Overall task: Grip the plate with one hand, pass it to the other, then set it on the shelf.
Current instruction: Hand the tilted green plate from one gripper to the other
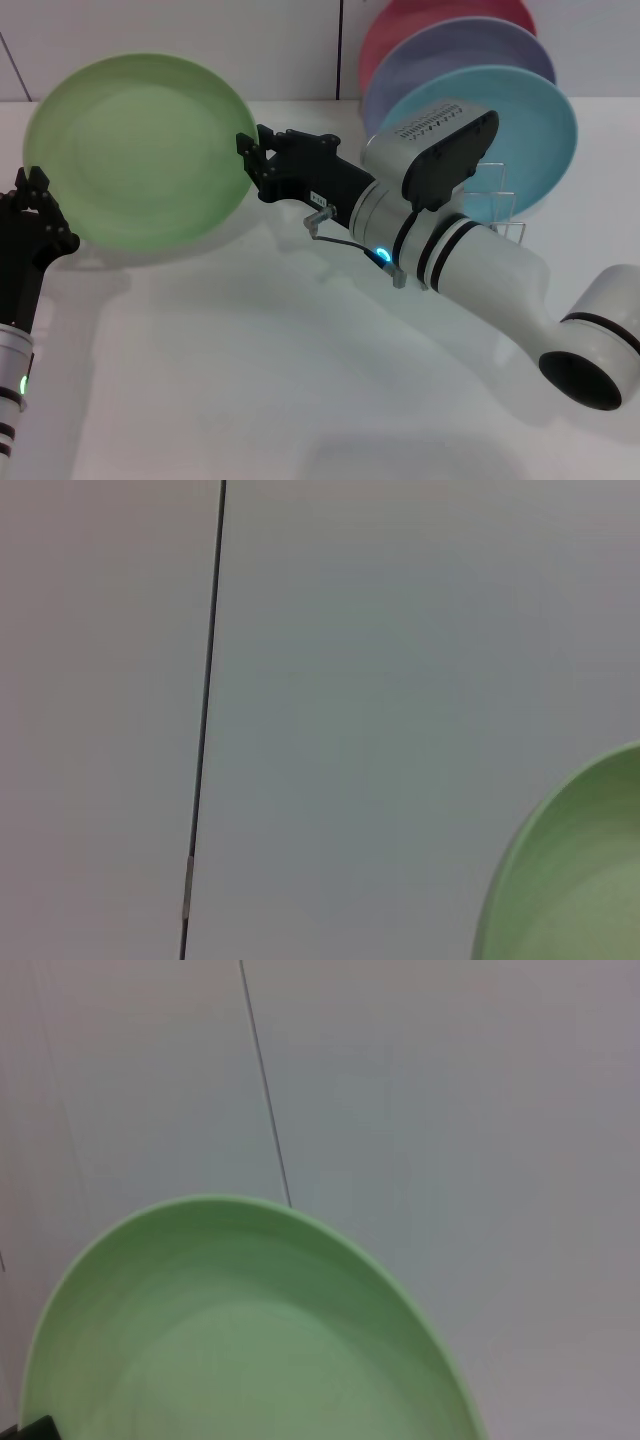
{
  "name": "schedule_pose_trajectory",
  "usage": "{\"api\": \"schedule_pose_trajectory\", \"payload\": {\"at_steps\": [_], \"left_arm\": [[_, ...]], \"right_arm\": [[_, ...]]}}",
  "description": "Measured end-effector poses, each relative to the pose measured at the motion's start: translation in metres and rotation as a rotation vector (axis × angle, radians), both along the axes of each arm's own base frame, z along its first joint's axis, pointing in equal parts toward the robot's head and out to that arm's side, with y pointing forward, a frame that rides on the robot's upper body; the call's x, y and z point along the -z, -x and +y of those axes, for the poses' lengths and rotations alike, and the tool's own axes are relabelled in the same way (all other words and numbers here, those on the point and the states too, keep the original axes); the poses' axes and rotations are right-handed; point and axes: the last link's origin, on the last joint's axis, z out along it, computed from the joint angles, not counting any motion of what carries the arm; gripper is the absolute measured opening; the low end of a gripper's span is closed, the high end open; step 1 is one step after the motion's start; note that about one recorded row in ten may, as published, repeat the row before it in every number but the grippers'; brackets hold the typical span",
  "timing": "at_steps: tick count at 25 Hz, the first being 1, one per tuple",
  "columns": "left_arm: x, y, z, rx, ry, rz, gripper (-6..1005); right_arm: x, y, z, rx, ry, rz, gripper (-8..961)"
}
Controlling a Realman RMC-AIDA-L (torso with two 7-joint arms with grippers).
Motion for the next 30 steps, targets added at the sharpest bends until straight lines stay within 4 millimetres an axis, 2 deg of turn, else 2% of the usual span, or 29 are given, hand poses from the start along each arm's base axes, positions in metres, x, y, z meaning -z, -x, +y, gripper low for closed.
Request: {"api": "schedule_pose_trajectory", "payload": {"at_steps": [30], "left_arm": [[0.0023,-0.001,-0.0011,0.006,0.01,0.004,32]], "right_arm": [[-0.0007,-0.0017,0.0007,0.001,-0.003,-0.005,152]]}}
